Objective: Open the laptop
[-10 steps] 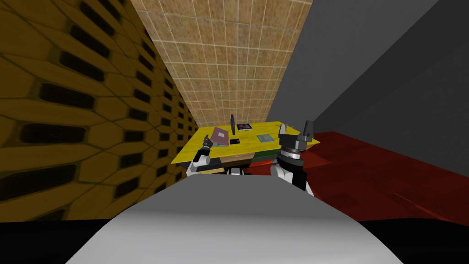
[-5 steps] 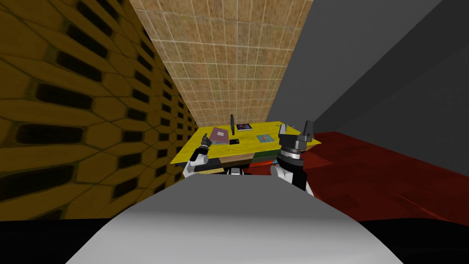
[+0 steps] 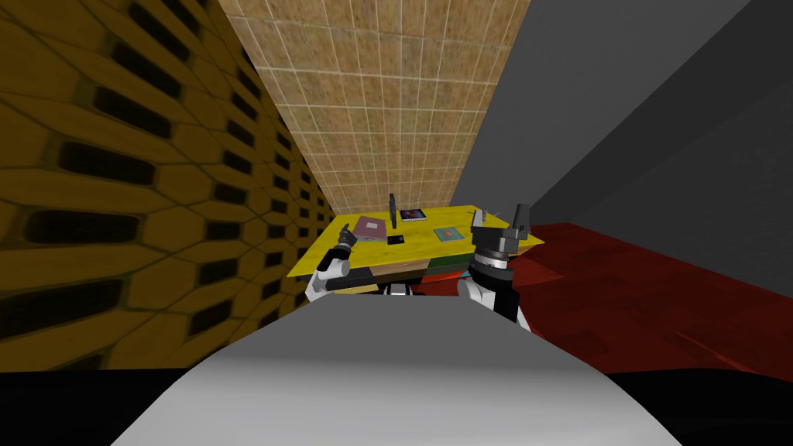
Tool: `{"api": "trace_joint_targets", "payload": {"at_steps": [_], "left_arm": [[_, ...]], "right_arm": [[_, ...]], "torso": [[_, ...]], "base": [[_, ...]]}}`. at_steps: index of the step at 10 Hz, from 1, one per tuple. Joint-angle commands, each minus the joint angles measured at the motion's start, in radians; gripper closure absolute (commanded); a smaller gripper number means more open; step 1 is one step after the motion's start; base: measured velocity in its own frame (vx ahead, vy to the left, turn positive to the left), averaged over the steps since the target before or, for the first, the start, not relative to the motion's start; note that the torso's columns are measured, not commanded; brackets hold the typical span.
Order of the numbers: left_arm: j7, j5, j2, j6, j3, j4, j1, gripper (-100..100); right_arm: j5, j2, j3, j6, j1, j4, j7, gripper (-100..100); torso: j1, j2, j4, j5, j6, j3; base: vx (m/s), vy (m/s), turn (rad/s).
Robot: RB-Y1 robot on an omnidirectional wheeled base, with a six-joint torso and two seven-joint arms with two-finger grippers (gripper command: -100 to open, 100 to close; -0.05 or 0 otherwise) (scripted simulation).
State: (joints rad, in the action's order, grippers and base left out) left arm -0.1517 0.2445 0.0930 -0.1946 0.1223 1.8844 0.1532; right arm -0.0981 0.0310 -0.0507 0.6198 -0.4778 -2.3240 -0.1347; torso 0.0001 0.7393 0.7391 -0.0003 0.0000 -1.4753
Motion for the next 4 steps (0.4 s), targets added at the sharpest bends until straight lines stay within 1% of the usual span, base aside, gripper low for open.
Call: {"api": "trace_joint_targets", "payload": {"at_steps": [1,4], "left_arm": [[0.001,0.000,0.000,-0.002,0.000,-0.001,0.001,0],[0.001,-0.001,0.000,-0.004,0.000,-0.004,0.003,0]], "right_arm": [[0.000,0.000,0.000,0.000,0.000,0.000,0.000,0],[0.000,0.000,0.000,0.000,0.000,0.000,0.000,0]], "torso": [[0.000,0.000,0.000,0.000,0.000,0.000],[-0.001,0.000,0.000,0.000,0.000,0.000]], "base": [[0.000,0.000,0.000],[0.000,0.000,0.000]]}}
